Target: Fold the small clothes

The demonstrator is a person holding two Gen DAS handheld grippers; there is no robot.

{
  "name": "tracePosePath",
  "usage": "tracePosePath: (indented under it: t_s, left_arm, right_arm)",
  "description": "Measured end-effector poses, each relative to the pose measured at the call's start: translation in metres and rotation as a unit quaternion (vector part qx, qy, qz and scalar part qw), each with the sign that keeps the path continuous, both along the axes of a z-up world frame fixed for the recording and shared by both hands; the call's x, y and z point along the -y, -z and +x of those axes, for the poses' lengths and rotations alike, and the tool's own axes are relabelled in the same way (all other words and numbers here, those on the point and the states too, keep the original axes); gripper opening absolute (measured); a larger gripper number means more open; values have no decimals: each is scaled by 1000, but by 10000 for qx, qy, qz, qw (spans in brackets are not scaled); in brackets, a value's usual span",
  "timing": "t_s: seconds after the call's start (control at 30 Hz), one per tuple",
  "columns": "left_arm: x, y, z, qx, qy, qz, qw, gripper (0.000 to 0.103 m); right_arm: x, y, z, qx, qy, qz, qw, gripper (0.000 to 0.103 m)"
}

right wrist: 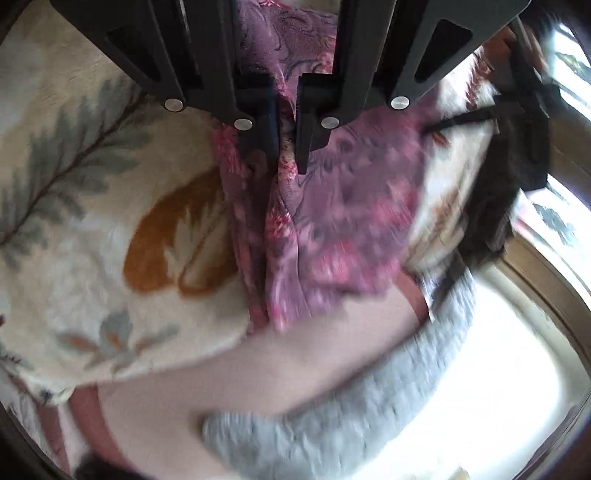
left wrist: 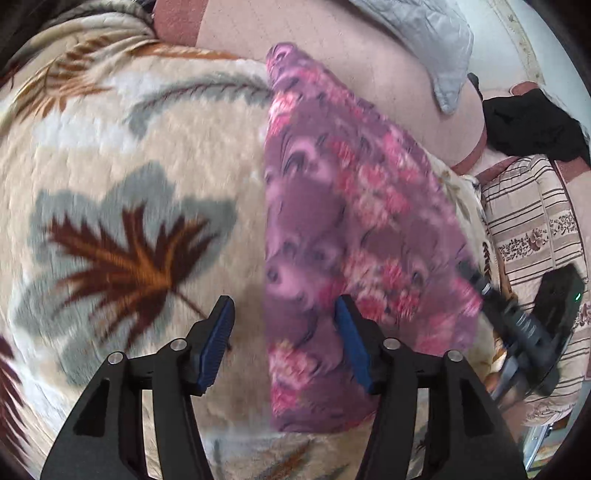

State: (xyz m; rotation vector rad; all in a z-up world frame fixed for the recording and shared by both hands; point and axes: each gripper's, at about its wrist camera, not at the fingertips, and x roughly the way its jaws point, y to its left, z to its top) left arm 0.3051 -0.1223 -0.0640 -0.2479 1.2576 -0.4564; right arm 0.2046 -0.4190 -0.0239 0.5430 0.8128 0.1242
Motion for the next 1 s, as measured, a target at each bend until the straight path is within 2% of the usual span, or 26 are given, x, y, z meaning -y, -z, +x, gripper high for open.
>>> tracePosePath:
  t_s: [0.03, 0.07, 0.1, 0.13, 0.17, 0.2, 0.23, 0.3, 0.33, 0.37, 0.4, 0.43, 0.5, 0.53, 0.6, 0.63, 0.67, 0.73, 0.8, 0.83, 0.9, 1.0]
  left_arm:
    - [0, 0, -2, -27, -15, 13, 10000, 59]
    - [-1, -1, -3, -100, -52, 18, 9999, 59]
    - [-2, -4, -4, -193, -86, 1, 9998, 59]
    - [-5, -9, -7, -234, -84, -56, 9997, 58]
    - [-8, -15, -11, -170, -53, -98, 9998, 58]
    - [-11, -20, -15, -85, -36, -102, 9999, 58]
    - [-14, -25, -21, 42, -18, -97, 9999, 58]
    - [-15, -26, -31, 111, 25, -112, 9999, 58]
    - [-13, -23, -35, 78, 58, -91, 9999, 58]
    - [-10, -18, -37, 17, 86, -33, 10000, 58]
    - [-7, -13, -39, -56, 126, 43, 9999, 58]
    - [-5, -8, -42, -80, 147, 135, 9998, 58]
    - [-4, -1, -47, 6, 178, 296, 9994, 58]
    - [-3, 0, -48, 42, 201, 319, 9993, 58]
    - [-2, -4, -47, 5, 260, 389, 9989, 58]
    - [-2, -8, -47, -61, 307, 359, 9989, 57]
    - [-5, -17, -46, -50, 366, 192, 9991, 56]
    - [-10, -38, -40, 256, 361, -88, 9990, 56]
    - [-7, -58, -24, 586, 252, -114, 9979, 57]
    - [-3, -62, -15, 626, 221, -102, 9977, 58]
    - [9, -60, 2, 606, 148, 35, 9980, 58]
    - [24, -38, 26, 497, 64, 461, 9977, 58]
  right_arm:
    - [-1, 4, 6, -176, -19, -141, 9997, 6]
    - [-4, 13, 14, -557, -106, -312, 9979, 7]
    - [-6, 13, 14, -658, -150, -370, 9970, 8]
    - [-4, 6, 9, -547, -125, -322, 9979, 15]
    - [-1, -1, 1, -415, -89, -184, 9989, 16]
    - [4, -6, -9, -322, -70, 26, 9995, 24]
    - [8, -8, -17, -311, -76, 134, 9994, 43]
    - [11, -2, -38, -361, -19, 137, 9993, 55]
    - [9, 4, -36, -474, -40, 68, 9988, 54]
    - [1, 14, -29, -741, -153, -53, 9971, 47]
    - [-4, 19, -31, -904, -307, -234, 9952, 5]
    - [-5, 16, -33, -824, -354, -348, 9954, 7]
    - [1, -2, -47, -240, -152, -446, 9986, 5]
    - [3, 0, -49, -272, -38, -535, 9982, 5]
    - [2, 21, -37, -919, -174, -800, 9924, 6]
    - [1, 28, -35, -1093, -248, -862, 9900, 11]
    - [3, 20, -35, -952, -192, -879, 9914, 16]
    - [8, -2, -31, -546, -43, -734, 9958, 17]
    - [12, -22, -21, -40, 54, -421, 9991, 21]
    - [10, -30, -9, 198, 66, -261, 9994, 22]
    - [3, -30, 15, 299, 20, -107, 9995, 22]
    - [-7, -12, 38, 202, 84, -65, 9997, 22]
